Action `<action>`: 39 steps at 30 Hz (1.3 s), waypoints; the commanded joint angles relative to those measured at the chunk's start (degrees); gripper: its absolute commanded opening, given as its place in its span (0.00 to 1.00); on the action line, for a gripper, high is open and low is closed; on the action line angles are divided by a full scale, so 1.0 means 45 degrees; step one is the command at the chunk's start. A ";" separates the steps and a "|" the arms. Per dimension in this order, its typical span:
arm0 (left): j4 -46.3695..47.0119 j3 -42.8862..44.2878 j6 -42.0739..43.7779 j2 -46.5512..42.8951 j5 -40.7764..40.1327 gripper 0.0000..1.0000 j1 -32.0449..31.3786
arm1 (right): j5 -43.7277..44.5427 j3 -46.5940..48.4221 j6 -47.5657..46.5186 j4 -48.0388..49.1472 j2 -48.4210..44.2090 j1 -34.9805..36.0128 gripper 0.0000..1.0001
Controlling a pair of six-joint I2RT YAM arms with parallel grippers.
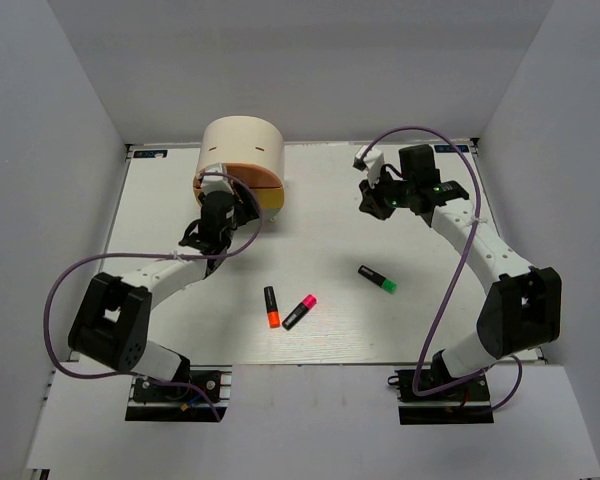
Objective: Sort the stationery into containers
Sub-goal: Close the drawer at the center of the board.
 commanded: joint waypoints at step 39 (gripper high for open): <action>0.2909 -0.2727 -0.9311 -0.1163 0.2358 0.50 0.1688 | -0.0559 -0.1171 0.0121 0.0764 -0.1156 -0.0430 0.18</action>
